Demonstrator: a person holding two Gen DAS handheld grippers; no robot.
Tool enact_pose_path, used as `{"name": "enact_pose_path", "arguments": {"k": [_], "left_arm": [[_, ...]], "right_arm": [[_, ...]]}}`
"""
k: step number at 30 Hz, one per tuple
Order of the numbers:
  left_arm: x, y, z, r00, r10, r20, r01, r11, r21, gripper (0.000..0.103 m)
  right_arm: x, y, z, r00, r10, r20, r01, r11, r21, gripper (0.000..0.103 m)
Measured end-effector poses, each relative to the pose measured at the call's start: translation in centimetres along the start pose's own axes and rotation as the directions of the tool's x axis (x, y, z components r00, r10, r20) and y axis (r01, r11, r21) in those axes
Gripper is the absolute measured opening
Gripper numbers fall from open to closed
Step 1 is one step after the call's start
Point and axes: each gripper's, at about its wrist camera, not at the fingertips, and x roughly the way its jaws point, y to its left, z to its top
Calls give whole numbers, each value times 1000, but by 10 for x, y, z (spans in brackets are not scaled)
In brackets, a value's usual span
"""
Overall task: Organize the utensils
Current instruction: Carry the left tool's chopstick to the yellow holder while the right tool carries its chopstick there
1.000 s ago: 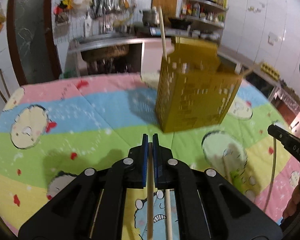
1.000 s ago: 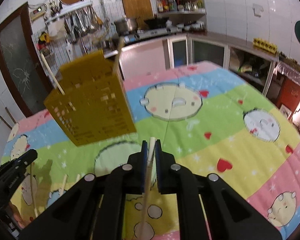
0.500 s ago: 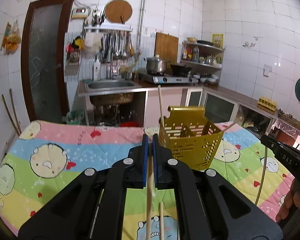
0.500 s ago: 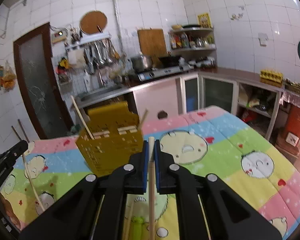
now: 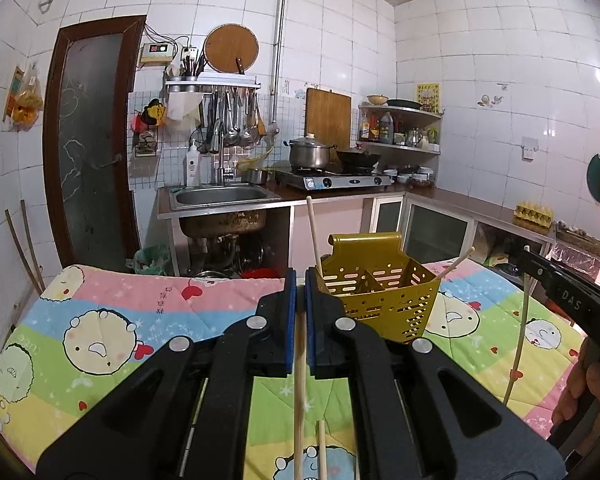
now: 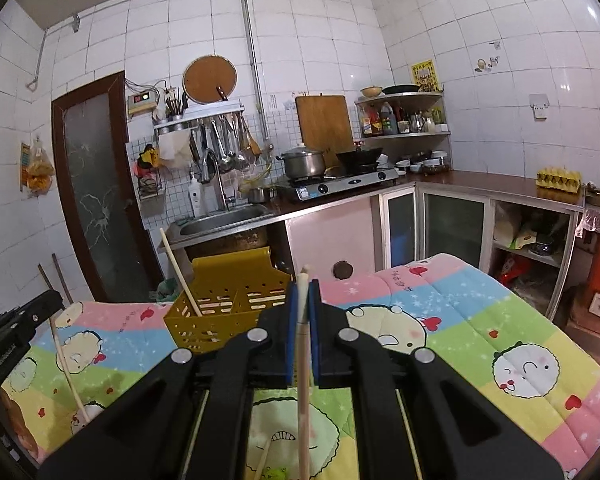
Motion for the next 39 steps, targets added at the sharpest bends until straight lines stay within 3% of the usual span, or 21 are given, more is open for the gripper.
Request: {"name": "enact_pose_path", "arguments": {"k": [13, 25, 31, 39], "left_arm": [[-9, 2, 16, 998, -11, 61, 10, 1000, 9, 3], [2, -1, 60, 993, -36, 115, 38, 999, -17, 3], [11, -13, 94, 985, -55, 162, 59, 998, -18, 3], [26, -33, 135, 968, -70, 239, 77, 997, -22, 3]], "right_arm": [[7, 1, 10, 998, 41, 47, -42, 999, 2, 6], [17, 15, 39, 989, 84, 120, -84, 996, -3, 6], [27, 33, 73, 975, 94, 202, -90, 996, -28, 6], [47, 43, 113, 927, 78, 368, -77, 997, -17, 6]]}}
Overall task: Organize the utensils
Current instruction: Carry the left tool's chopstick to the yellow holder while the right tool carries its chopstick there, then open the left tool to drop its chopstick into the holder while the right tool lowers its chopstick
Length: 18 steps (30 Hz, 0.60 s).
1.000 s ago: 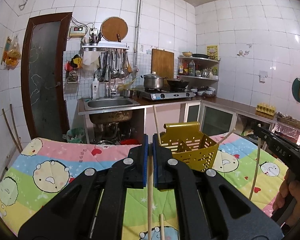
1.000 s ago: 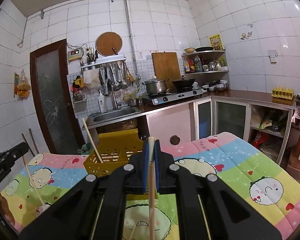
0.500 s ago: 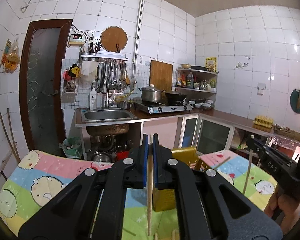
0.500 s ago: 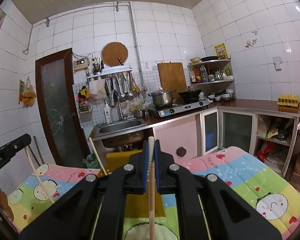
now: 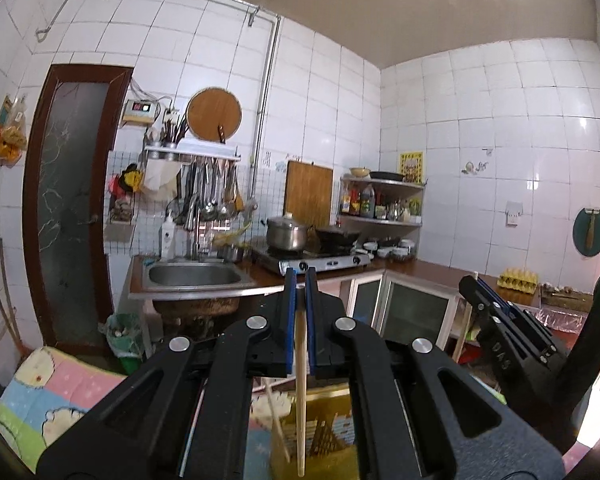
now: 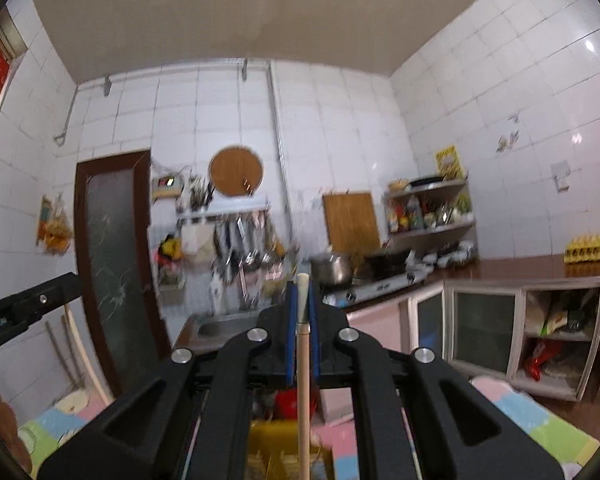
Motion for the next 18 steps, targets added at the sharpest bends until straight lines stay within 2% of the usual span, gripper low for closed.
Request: {"name": "enact_pose_path", "arguments": {"k": [5, 8, 13, 18], "left_arm": [[25, -9, 2, 999, 7, 34, -7, 1000, 9, 3], [45, -9, -10, 1000, 16, 20, -17, 1000, 11, 3], [77, 0, -51, 998, 36, -56, -36, 999, -1, 3], [98, 13, -92, 988, 54, -143, -55, 998, -8, 3]], "right_arm": [[25, 4, 0, 998, -15, 58, 15, 1000, -10, 6], [39, 6, -11, 997, -27, 66, 29, 999, -27, 6], [52, 0, -40, 998, -55, 26, 56, 998, -42, 6], [53, 0, -64, 998, -64, -28, 62, 994, -91, 6]]}}
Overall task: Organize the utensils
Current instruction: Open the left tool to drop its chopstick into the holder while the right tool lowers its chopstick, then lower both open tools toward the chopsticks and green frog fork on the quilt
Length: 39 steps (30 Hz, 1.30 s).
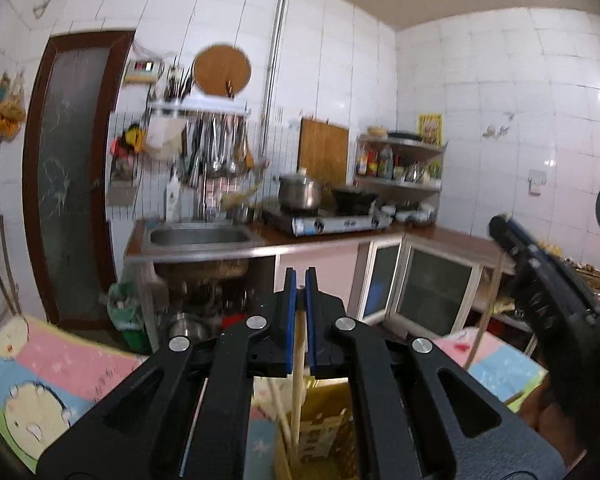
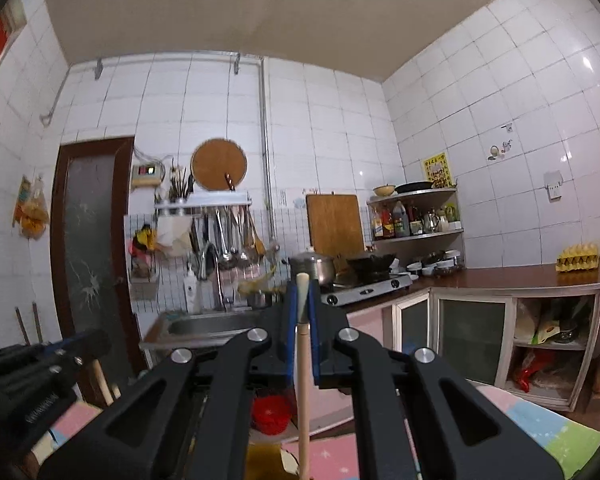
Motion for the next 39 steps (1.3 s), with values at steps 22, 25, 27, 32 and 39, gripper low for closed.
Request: {"name": "enact_pose_path", "arguments": {"k": [22, 25, 27, 32, 39], "left_arm": [[-112, 60, -11, 986, 77, -144, -71, 996, 51, 98], [-117, 63, -27, 977, 64, -203, -58, 998, 38, 98], [-119, 63, -40, 970, 59, -236, -54, 998, 28, 98], [-115, 63, -79, 939, 47, -341, -37, 999, 34, 98], [-102, 67, -124, 896, 35, -443, -33, 999, 11, 98]], "right_arm": [[-96, -25, -10, 912, -74, -404, 57, 997, -53, 66], [-112, -24, -33, 875, -78, -478, 65, 997, -43, 66], [-122, -23, -49, 853, -85, -515, 74, 996, -42, 66], [-136, -19, -93, 795, -87, -600, 77, 996, -43, 66], [-143, -14, -136, 733, -92, -674, 82, 996, -47, 66]]}}
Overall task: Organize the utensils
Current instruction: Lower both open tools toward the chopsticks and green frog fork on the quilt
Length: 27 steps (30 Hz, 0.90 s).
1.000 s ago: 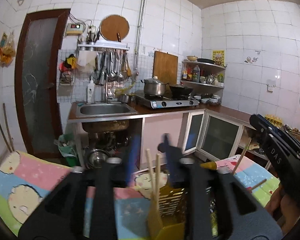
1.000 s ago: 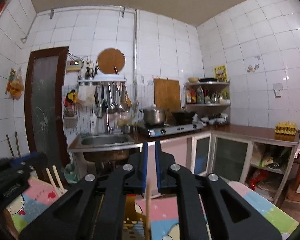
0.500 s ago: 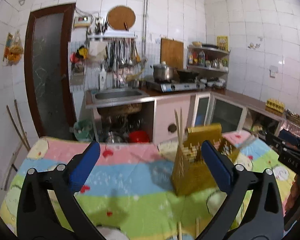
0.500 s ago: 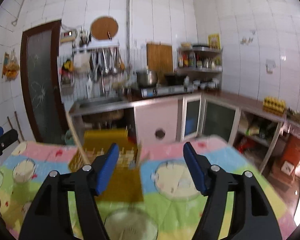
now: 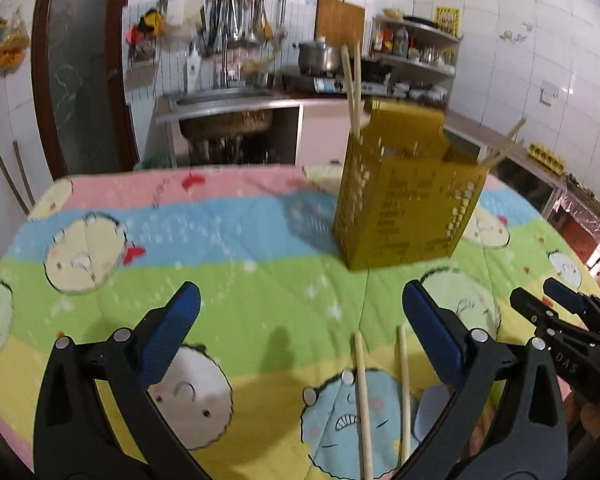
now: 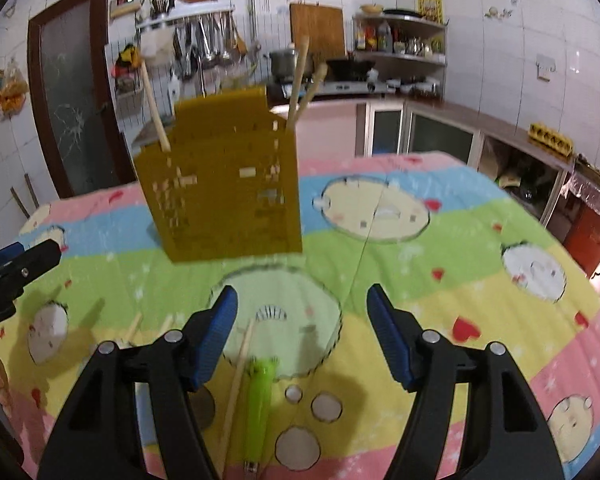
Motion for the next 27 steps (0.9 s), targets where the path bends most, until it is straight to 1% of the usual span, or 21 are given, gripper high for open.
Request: {"name": "enact_pose_path", "arguments": {"k": [5, 12, 16, 21, 22, 25, 26, 27], "left_arm": [[22, 1, -19, 998, -1, -69, 1, 1000, -3, 98], [41, -5, -36, 989, 24, -143, -19, 999, 36, 98], [46, -9, -44, 984, 21, -176, -13, 999, 48, 98], [48, -17, -48, 981, 34, -189, -20, 997, 80, 98], [49, -17, -49, 980, 31, -194, -16, 997, 79, 98], [53, -19, -52, 975, 23, -221, -5, 997, 81, 97], [54, -21, -53, 973, 25, -229, -6, 996, 87, 96], [55, -21, -53, 972, 26, -234, -4, 996, 91, 92]], "right_arm": [[11, 1, -13, 999, -11, -51, 11, 1000, -3, 66], [21, 1, -30, 992, -15, -125, 14, 1000, -9, 66], [21, 1, -33, 989, -22, -146, 21, 1000, -9, 66], [22, 5, -37, 984, -28, -173, 25, 999, -24, 66], [24, 7, -39, 982, -30, -189, 25, 999, -28, 65], [25, 9, -41, 979, -36, -200, 29, 999, -35, 60], [24, 10, -41, 979, -33, -201, 26, 999, -34, 58], [25, 10, -40, 979, -27, -204, 21, 999, -32, 56]]}}
